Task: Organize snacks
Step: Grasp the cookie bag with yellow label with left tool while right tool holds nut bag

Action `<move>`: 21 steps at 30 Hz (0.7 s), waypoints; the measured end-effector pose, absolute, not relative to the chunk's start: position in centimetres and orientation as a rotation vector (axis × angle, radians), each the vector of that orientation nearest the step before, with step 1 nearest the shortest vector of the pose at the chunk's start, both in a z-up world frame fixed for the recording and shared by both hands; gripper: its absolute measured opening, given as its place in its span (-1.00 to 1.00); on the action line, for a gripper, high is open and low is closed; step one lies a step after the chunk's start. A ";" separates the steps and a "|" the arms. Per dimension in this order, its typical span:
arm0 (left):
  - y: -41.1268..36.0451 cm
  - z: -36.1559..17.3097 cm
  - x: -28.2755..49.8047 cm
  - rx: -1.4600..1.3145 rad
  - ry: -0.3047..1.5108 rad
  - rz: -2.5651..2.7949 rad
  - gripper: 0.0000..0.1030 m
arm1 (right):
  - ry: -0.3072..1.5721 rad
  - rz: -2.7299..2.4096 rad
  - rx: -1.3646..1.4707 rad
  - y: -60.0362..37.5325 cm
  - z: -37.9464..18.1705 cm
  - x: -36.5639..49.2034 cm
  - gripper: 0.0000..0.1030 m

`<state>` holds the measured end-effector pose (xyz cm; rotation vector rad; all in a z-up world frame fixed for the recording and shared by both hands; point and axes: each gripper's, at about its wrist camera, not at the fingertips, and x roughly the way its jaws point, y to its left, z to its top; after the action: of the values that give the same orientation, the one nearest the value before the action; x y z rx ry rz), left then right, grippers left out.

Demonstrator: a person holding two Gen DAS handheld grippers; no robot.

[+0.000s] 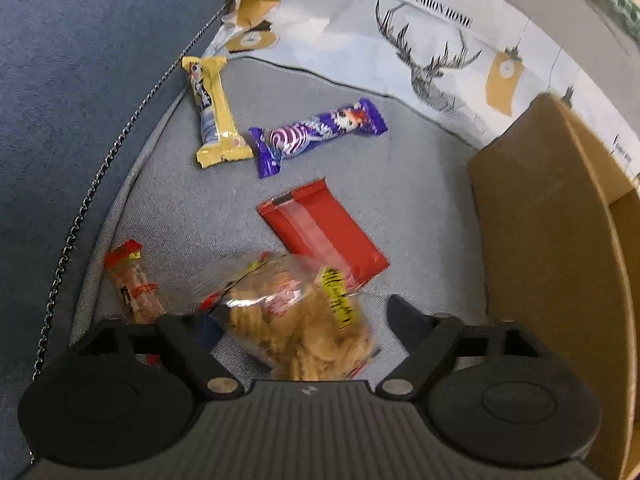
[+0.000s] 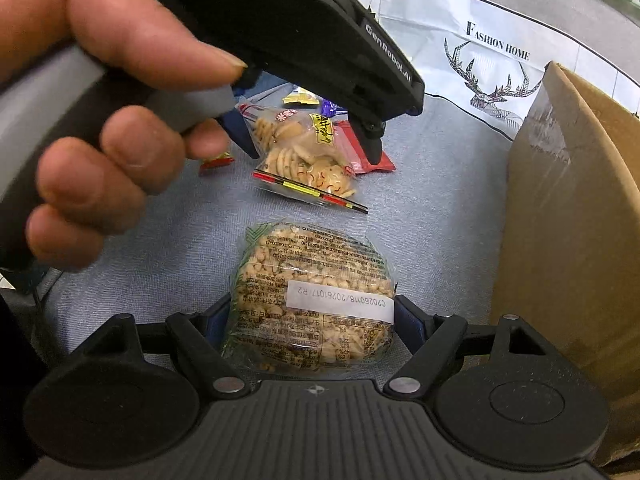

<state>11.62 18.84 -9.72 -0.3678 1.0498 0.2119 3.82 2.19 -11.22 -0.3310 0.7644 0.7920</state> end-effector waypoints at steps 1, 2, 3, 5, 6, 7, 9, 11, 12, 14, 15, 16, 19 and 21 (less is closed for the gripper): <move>18.7 -9.8 11.7 -0.356 1.056 0.206 0.39 | 0.765 0.790 -0.330 2.2 -11.2 3.9 0.59; 18.6 -9.7 11.6 -0.349 1.052 0.203 0.25 | 0.765 0.787 -0.329 2.1 -11.2 3.9 0.59; 18.5 -9.5 11.5 -0.333 1.041 0.202 0.19 | 0.765 0.783 -0.328 2.2 -11.2 3.7 0.59; 18.4 -8.9 11.2 -0.305 1.013 0.206 0.12 | 0.762 0.777 -0.328 2.2 -11.2 3.6 0.58; 18.5 -8.6 10.9 -0.301 1.002 0.206 0.09 | 0.760 0.773 -0.329 2.3 -11.2 3.5 0.58; 18.7 -8.3 10.5 -0.305 0.989 0.206 0.09 | 0.757 0.769 -0.330 2.3 -11.1 3.4 0.58; 19.1 -7.7 9.8 -0.322 0.971 0.201 0.08 | 0.749 0.762 -0.329 2.2 -11.0 3.1 0.58; 19.4 -6.9 9.1 -0.340 0.954 0.191 0.08 | 0.737 0.752 -0.325 2.0 -10.7 2.8 0.58; 19.5 -6.5 8.7 -0.347 0.944 0.182 0.08 | 0.731 0.749 -0.322 1.9 -10.5 2.7 0.58; 19.7 -5.7 7.9 -0.361 0.924 0.160 0.08 | 0.719 0.746 -0.314 1.7 -10.0 2.2 0.57; 19.8 -5.3 7.5 -0.368 0.913 0.150 0.08 | 0.714 0.745 -0.312 1.6 -9.7 2.1 0.57; 19.9 -4.9 7.1 -0.372 0.898 0.140 0.08 | 0.705 0.746 -0.313 1.6 -9.4 1.8 0.57; 20.0 -3.7 6.2 -0.364 0.863 0.126 0.08 | 0.661 0.750 -0.312 1.4 -7.8 1.0 0.57; 20.0 -2.8 5.7 -0.366 0.834 0.120 0.08 | 0.630 0.751 -0.301 1.0 -6.5 0.7 0.57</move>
<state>5.68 20.01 -2.82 -0.3662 0.8339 0.1197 0.66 1.04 -6.52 -0.3012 0.6302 0.7512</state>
